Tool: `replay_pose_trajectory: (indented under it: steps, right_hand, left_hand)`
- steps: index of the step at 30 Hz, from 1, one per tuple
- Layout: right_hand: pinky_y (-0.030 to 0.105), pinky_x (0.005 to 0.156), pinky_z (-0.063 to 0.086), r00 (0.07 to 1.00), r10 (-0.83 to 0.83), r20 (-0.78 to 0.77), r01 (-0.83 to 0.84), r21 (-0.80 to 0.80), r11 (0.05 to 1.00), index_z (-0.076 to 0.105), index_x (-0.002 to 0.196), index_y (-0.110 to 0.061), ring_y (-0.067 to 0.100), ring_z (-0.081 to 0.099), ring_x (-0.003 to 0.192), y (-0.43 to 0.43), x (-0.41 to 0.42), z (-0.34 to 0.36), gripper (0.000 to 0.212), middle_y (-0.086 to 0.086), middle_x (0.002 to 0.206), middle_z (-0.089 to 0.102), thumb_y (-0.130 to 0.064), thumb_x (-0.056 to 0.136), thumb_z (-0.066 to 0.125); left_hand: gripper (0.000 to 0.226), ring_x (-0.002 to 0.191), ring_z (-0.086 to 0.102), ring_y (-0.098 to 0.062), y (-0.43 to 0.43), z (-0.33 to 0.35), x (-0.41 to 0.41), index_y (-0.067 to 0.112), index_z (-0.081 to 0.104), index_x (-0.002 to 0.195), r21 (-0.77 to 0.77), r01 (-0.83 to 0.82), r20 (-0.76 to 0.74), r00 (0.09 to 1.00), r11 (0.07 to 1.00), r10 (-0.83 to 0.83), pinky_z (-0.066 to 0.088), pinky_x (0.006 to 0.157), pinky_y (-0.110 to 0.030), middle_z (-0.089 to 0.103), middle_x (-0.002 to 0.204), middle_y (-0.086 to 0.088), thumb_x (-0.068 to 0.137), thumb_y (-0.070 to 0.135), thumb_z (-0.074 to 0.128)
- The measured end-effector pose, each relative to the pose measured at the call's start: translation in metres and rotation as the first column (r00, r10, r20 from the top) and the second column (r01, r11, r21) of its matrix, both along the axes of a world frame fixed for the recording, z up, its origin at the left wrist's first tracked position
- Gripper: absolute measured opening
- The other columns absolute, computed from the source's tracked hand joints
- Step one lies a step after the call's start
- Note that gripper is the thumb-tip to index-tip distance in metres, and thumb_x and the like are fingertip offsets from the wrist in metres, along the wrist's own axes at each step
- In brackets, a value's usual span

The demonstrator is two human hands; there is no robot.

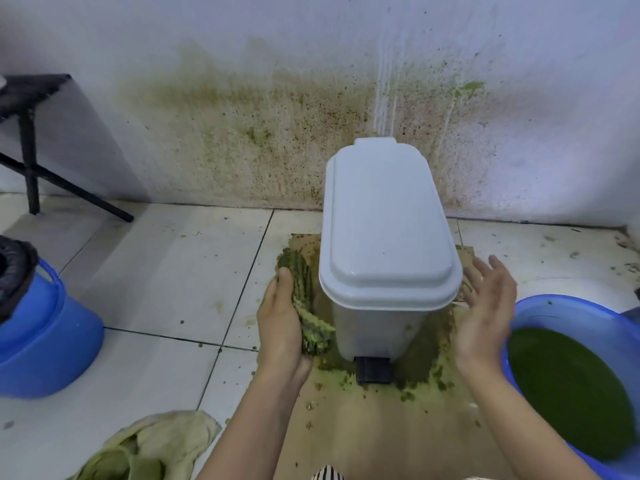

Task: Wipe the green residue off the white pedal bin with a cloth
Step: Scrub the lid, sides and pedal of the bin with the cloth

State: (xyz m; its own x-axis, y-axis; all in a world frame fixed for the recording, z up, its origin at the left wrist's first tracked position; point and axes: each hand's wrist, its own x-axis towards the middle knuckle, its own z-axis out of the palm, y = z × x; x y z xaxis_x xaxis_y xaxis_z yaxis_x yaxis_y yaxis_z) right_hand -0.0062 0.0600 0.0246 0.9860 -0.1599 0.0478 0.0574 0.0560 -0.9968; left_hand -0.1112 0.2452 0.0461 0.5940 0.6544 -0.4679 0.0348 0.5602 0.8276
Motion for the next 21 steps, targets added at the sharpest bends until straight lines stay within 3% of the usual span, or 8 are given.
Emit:
replay_pose_trajectory:
  steps: [3,6,8,10,15,17,20,21]
  right_hand:
    - [0.037,0.114,0.034,0.931,0.034,0.363,0.031,-0.172,0.985,0.046,0.137,-0.018,0.003,0.046,0.131,0.000,-0.009,0.047,0.038,-0.013,0.136,0.052,-0.035,0.103,0.043]
    - [0.040,0.116,0.018,0.847,0.347,0.402,-0.050,-0.591,0.805,0.044,0.139,-0.027,-0.005,0.031,0.138,0.008,-0.010,0.051,0.047,-0.033,0.139,0.036,-0.049,0.097,0.043]
    - [0.051,0.118,0.011,0.868,0.396,0.301,-0.088,-0.691,0.718,0.045,0.139,-0.034,0.005,0.023,0.146,0.013,-0.011,0.040,0.051,-0.025,0.147,0.035,-0.058,0.097,0.032]
    - [0.055,0.117,0.013,0.878,0.377,0.296,-0.077,-0.689,0.721,0.050,0.138,-0.032,0.012,0.025,0.147,0.014,-0.013,0.032,0.054,-0.013,0.152,0.039,-0.059,0.097,0.027]
    - [0.058,0.117,0.014,0.876,0.353,0.328,-0.037,-0.685,0.727,0.053,0.137,-0.029,0.017,0.029,0.145,0.017,-0.013,0.028,0.052,-0.007,0.150,0.043,-0.054,0.099,0.028]
    - [0.056,0.117,0.013,0.875,0.349,0.335,-0.032,-0.679,0.734,0.053,0.137,-0.029,0.017,0.029,0.145,0.018,-0.014,0.027,0.052,-0.007,0.150,0.043,-0.055,0.099,0.028]
    - [0.054,0.119,0.011,0.870,0.359,0.339,-0.044,-0.670,0.741,0.053,0.137,-0.029,0.015,0.029,0.145,0.018,-0.011,0.028,0.051,-0.008,0.150,0.043,-0.054,0.100,0.029]
    - [0.053,0.119,0.010,0.870,0.359,0.338,-0.045,-0.670,0.741,0.053,0.137,-0.029,0.015,0.029,0.145,0.017,-0.011,0.028,0.051,-0.008,0.151,0.042,-0.053,0.100,0.029]
  left_hand:
    - [0.053,0.121,0.059,-0.009,-0.013,0.027,-0.011,0.021,0.064,0.128,0.436,0.000,0.026,1.000,0.900,-0.012,0.049,0.105,-0.037,0.064,0.130,0.006,0.085,0.052,0.067]
    - [0.028,0.113,0.056,0.002,-0.026,0.038,-0.017,0.018,0.069,0.121,0.827,0.080,-0.051,0.996,0.556,-0.067,0.047,0.099,-0.021,0.057,0.121,0.012,0.096,0.027,0.063]
    - [0.026,0.113,0.056,-0.006,-0.027,0.033,-0.020,0.018,0.068,0.121,0.902,0.100,-0.080,0.995,0.421,-0.064,0.050,0.097,-0.032,0.054,0.118,0.013,0.096,0.023,0.062]
    - [0.026,0.110,0.058,-0.017,-0.027,0.025,-0.021,0.015,0.068,0.120,0.945,0.101,-0.091,0.995,0.311,-0.047,0.054,0.087,-0.041,0.055,0.118,0.008,0.096,0.022,0.062]
    - [0.028,0.107,0.056,-0.022,-0.033,0.018,-0.037,0.015,0.068,0.121,0.994,0.109,-0.104,0.983,0.024,-0.152,0.052,0.087,-0.034,0.053,0.122,0.003,0.097,0.022,0.056]
    - [0.023,0.107,0.058,-0.015,-0.027,0.023,-0.042,0.019,0.070,0.117,0.986,0.098,-0.067,0.975,0.137,-0.214,0.051,0.083,-0.022,0.055,0.119,0.010,0.095,0.019,0.062]
    - [0.022,0.097,0.062,-0.012,-0.013,0.030,-0.035,0.027,0.070,0.112,0.876,-0.014,0.053,0.996,0.482,-0.067,0.051,0.068,-0.015,0.057,0.113,0.010,0.092,0.017,0.067]
    - [0.023,0.097,0.062,-0.013,-0.013,0.030,-0.032,0.027,0.070,0.112,0.868,-0.014,0.048,0.997,0.496,-0.056,0.051,0.069,-0.014,0.057,0.113,0.009,0.092,0.016,0.067]
